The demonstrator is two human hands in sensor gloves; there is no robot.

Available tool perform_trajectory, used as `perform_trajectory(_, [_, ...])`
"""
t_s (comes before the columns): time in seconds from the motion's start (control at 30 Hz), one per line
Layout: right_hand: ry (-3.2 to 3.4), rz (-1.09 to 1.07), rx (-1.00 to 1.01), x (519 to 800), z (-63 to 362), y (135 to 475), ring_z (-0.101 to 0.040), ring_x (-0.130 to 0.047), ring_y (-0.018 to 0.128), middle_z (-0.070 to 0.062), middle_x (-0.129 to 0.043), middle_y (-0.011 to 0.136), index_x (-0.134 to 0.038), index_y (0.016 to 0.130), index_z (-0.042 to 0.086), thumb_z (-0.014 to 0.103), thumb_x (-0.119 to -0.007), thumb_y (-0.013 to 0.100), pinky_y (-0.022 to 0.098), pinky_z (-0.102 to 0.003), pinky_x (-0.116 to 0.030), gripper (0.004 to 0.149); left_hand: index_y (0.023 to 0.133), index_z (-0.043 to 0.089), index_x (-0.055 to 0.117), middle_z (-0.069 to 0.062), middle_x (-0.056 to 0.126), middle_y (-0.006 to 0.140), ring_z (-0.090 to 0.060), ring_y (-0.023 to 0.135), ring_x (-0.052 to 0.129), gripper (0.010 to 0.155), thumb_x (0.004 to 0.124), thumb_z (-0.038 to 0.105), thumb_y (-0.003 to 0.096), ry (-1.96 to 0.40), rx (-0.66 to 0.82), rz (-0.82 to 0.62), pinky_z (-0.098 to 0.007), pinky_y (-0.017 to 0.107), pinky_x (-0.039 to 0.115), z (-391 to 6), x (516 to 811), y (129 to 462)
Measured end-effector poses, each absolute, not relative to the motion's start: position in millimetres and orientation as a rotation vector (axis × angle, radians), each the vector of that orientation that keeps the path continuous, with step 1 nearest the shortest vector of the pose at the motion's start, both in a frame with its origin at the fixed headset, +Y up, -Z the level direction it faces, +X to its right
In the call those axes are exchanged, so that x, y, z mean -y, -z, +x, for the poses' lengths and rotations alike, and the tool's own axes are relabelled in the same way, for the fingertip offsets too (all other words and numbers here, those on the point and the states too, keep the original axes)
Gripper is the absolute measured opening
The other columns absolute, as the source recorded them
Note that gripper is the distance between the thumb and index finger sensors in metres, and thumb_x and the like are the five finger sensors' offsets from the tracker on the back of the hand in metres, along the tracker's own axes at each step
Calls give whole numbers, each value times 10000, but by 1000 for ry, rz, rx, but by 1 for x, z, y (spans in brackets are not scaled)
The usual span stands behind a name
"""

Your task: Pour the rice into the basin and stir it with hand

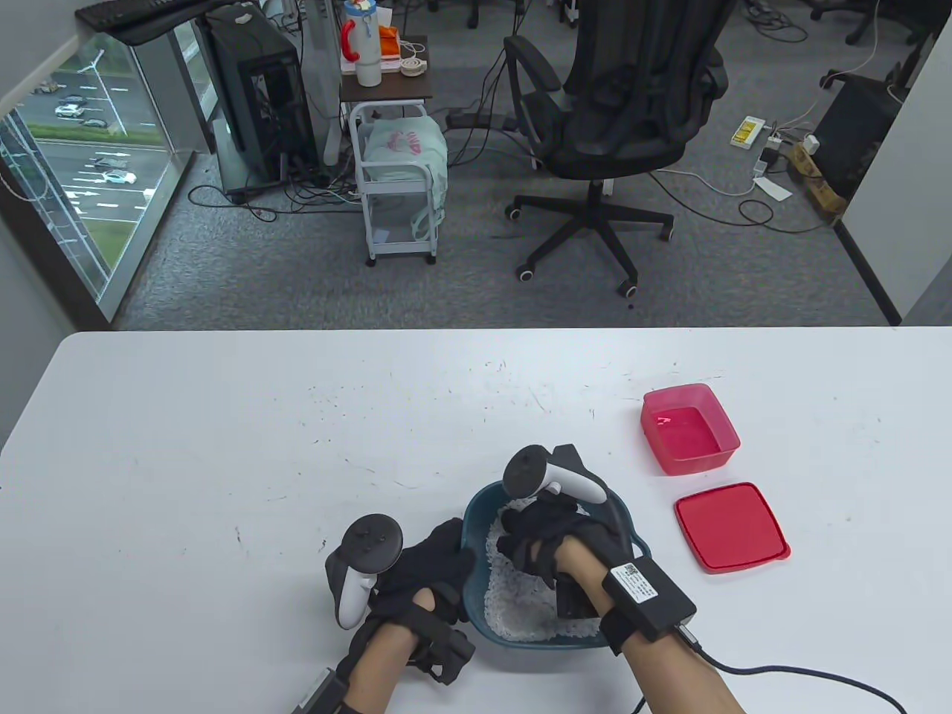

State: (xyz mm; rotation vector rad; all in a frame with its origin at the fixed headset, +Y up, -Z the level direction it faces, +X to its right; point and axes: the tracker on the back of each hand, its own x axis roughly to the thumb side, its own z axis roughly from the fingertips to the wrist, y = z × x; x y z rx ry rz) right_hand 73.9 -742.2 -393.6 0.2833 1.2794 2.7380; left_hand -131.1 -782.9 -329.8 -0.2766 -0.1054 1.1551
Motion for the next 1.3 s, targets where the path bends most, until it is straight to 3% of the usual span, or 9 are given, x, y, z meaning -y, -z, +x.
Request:
perform_trajectory(0.13, [-3012, 174, -1347, 744, 78, 386, -487, -745, 803, -262, -708, 948, -649, 953, 50, 405, -723, 383, 518, -625, -678, 676, 1018, -11, 659, -318, 817, 910, -172, 70, 1110, 643, 826, 302, 481, -1149, 96, -270, -261, -4, 982, -131, 783, 330])
perform_trajectory(0.27, [-3091, 149, -1416, 749, 76, 375, -512, -974, 542, -333, -947, 727, -846, 807, -69, 405, -750, 356, 334, -585, -829, 661, 1011, -12, 672, -318, 831, 899, -174, 63, 1116, 635, 832, 294, 478, -1152, 79, -265, -260, -12, 988, -130, 782, 329])
perform_trajectory(0.47, [-2942, 313, -1602, 757, 69, 356, -498, -1076, 307, -335, -1090, 496, -973, 622, -125, 416, -777, 316, 169, -570, -877, 651, 1010, -12, 673, -318, 832, 897, -176, 61, 1115, 633, 828, 293, 477, -1159, 66, -272, -257, -13, 990, -130, 783, 329])
perform_trajectory(0.6, [-2502, 634, -1555, 752, 63, 351, -520, -1054, 400, -336, -1059, 571, -946, 687, -100, 418, -775, 321, 237, -590, -874, 656, 1011, -12, 670, -318, 830, 899, -178, 59, 1114, 632, 825, 292, 479, -1153, 63, -269, -257, -12, 989, -129, 783, 329])
perform_trajectory(0.7, [-2183, 670, -1514, 752, 62, 352, -517, -969, 611, -301, -959, 760, -846, 806, -55, 417, -773, 330, 383, -618, -830, 674, 1011, -10, 672, -316, 829, 901, -178, 58, 1113, 632, 825, 296, 479, -1156, 63, -272, -258, -13, 988, -129, 783, 329])
perform_trajectory(0.83, [-2048, 600, -1470, 758, 61, 364, -529, -870, 691, -327, -838, 836, -739, 865, -62, 397, -741, 364, 448, -640, -756, 679, 1016, -8, 664, -316, 821, 908, -178, 62, 1110, 635, 822, 297, 482, -1156, 85, -275, -260, -6, 984, -129, 783, 329])
perform_trajectory(1.1, [-2164, 356, -1181, 750, 78, 398, -464, -659, 869, -219, -615, 989, -568, 968, 70, 414, -699, 402, 569, -653, -600, 676, 1015, -15, 663, -324, 817, 907, -180, 70, 1111, 636, 824, 290, 481, -1147, 101, -278, -267, -3, 983, -129, 782, 330])
perform_trajectory(1.2, [-2453, 257, -1051, 742, 84, 401, -488, -752, 805, -242, -710, 942, -649, 943, 45, 401, -706, 401, 536, -656, -641, 651, 1015, -15, 664, -323, 819, 906, -181, 69, 1112, 636, 825, 290, 481, -1147, 102, -278, -267, -3, 983, -129, 782, 330])
perform_trajectory(1.3, [-2693, 172, -1088, 739, 89, 399, -493, -811, 759, -259, -778, 900, -694, 924, 26, 404, -712, 399, 515, -652, -669, 647, 1015, -12, 664, -321, 821, 905, -179, 70, 1112, 634, 825, 290, 481, -1146, 100, -277, -266, -3, 984, -129, 782, 330])
